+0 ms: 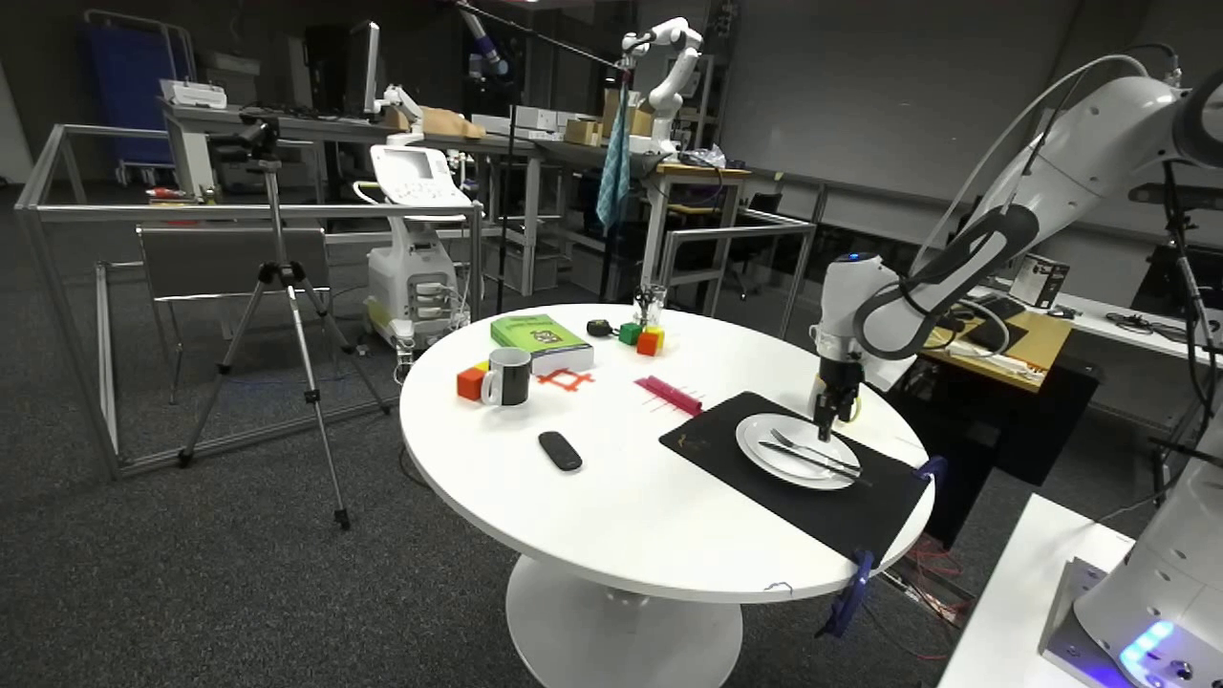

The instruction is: Remove the fork from the white plate

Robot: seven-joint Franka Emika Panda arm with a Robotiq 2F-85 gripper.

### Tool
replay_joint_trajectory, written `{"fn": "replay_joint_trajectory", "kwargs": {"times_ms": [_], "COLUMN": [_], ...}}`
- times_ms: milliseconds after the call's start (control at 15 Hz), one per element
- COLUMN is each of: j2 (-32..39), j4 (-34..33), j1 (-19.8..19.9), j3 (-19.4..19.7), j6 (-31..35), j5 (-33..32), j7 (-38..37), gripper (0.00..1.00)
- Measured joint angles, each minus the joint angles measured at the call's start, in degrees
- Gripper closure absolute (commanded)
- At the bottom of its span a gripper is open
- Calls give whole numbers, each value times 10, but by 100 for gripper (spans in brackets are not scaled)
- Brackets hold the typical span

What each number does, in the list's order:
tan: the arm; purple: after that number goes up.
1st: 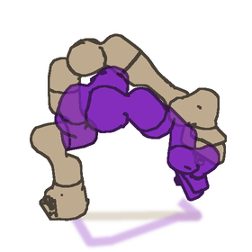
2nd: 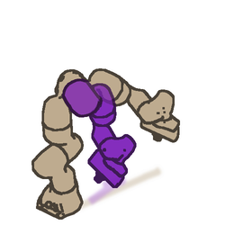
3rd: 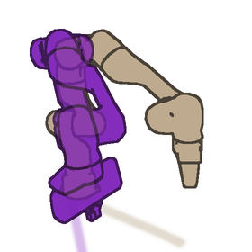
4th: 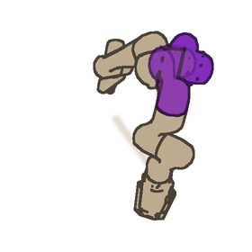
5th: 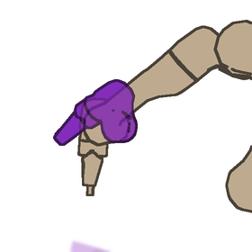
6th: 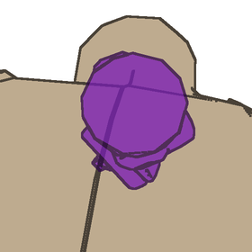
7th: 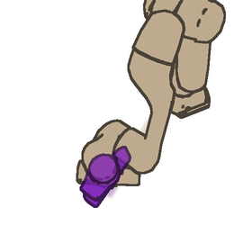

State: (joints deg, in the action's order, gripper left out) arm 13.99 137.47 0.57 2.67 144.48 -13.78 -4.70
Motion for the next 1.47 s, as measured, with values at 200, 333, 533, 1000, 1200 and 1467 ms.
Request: {"fn": "replay_joint_trajectory", "kwargs": {"times_ms": [200,333,533,1000,1200,1467], "j2": [10,17,29,64,77,94], "j4": [-5,-10,-18,-42,-52,-66], "j1": [-2,-5,-7,-13,-14,-15], "j3": [6,10,11,16,19,20], "j6": [0,0,0,0,0,0], "j5": [-21,-25,-26,-26,-26,-26], "j7": [-11,-13,-13,-13,-13,-13], "gripper": [0,0,0,3,8,7]}}
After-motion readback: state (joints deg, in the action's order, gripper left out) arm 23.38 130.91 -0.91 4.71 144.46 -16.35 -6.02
